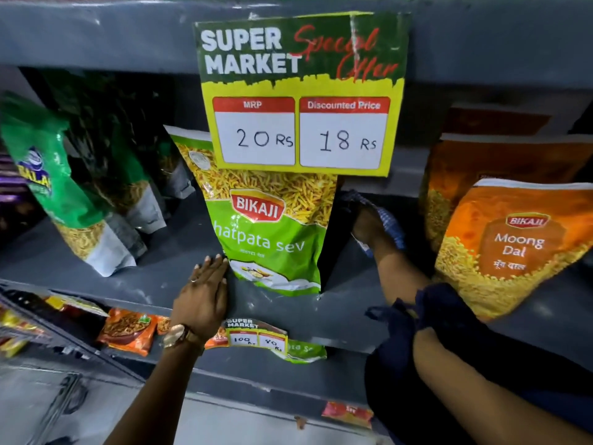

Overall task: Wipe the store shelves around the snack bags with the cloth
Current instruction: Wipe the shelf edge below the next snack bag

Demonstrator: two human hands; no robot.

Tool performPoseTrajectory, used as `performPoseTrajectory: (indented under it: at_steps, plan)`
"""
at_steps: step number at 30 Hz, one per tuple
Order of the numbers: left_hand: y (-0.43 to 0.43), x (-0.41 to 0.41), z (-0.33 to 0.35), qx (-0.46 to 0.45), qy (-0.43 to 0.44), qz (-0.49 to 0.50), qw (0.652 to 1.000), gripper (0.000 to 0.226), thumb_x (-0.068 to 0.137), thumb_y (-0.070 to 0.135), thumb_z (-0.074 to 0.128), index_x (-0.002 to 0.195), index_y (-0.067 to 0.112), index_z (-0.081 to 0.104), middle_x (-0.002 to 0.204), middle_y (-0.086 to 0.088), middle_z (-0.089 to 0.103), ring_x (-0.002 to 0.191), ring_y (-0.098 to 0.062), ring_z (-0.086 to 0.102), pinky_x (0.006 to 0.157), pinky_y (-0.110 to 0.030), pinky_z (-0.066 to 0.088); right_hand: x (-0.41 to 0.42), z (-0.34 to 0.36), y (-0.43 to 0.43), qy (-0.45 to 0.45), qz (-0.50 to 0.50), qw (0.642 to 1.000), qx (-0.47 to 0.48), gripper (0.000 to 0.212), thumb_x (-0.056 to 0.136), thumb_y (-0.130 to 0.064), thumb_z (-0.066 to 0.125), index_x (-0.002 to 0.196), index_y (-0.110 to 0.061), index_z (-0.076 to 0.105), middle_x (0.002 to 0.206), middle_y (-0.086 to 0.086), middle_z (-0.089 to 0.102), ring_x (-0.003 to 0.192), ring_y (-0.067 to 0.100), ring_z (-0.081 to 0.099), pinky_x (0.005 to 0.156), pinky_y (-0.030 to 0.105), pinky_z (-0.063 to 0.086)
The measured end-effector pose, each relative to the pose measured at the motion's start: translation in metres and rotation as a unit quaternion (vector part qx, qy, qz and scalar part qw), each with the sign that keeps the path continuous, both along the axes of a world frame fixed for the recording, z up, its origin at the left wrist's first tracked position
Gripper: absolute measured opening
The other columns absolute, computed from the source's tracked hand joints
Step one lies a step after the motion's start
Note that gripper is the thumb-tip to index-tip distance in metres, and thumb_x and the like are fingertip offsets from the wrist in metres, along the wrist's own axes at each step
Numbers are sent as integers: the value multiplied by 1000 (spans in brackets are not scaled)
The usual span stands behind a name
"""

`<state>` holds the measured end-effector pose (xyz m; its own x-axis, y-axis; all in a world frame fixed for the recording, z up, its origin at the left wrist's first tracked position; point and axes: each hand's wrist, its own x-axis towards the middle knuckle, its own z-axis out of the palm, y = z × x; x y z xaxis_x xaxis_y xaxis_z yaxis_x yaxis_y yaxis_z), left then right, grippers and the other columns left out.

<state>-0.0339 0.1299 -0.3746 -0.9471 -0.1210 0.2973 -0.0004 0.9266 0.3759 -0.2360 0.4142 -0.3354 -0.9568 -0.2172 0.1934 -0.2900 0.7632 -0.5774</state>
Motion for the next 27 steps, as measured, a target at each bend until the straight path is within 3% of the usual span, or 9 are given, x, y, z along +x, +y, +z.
performPoseTrajectory:
  at_steps: [4,7,9,13,16,19,27]
  plan:
    - [0,1,2,-11,-9,3,1000,59,90,36,23,130,4,52,138,-16,49,132,-33,41,112,-43,28,23,-16,5,-44,-5,997,58,50,74,-22,33,109,-2,63,117,25,63,111,40,56,98,43,44]
    - [0,0,-2,-9,-8,5,1000,60,89,37,23,131,5,51,140,-15,48,133,-31,39,112,-42,27,68,-7,7,-34,7,999,39,34,81,-6,45,108,-5,65,123,25,60,114,40,54,101,41,39]
    - [-1,0,-4,-4,-13,11,1000,59,89,36,23,133,7,50,141,-14,47,135,-30,37,113,-42,27,88,-7,13,-33,27,999,19,38,81,1,50,114,-12,63,132,22,54,122,39,48,105,40,38]
    - [1,2,-1,11,-20,12,1000,54,90,31,27,133,8,49,142,-13,46,136,-29,35,113,-43,27,124,-17,23,-61,35,996,61,39,87,-12,50,124,-24,55,144,17,41,134,35,34,114,42,27]
    - [2,2,1,20,-30,10,999,55,89,31,27,134,9,48,144,-13,44,137,-29,33,114,-42,26,154,-17,29,-58,42,996,49,41,85,-19,44,123,-27,55,140,11,48,135,30,36,118,40,19]
    - [0,3,1,25,-43,8,999,55,89,32,26,136,9,46,144,-13,43,138,-30,32,114,-42,24,186,-12,31,-24,58,997,47,44,83,-12,45,123,-27,55,135,2,56,134,25,38,115,32,13]
    - [3,6,5,27,-47,13,998,56,89,32,26,136,11,45,145,-11,43,138,-29,30,112,-44,28,224,-18,24,12,64,998,0,47,81,-33,32,120,-32,56,129,-10,59,130,16,42,112,34,24]
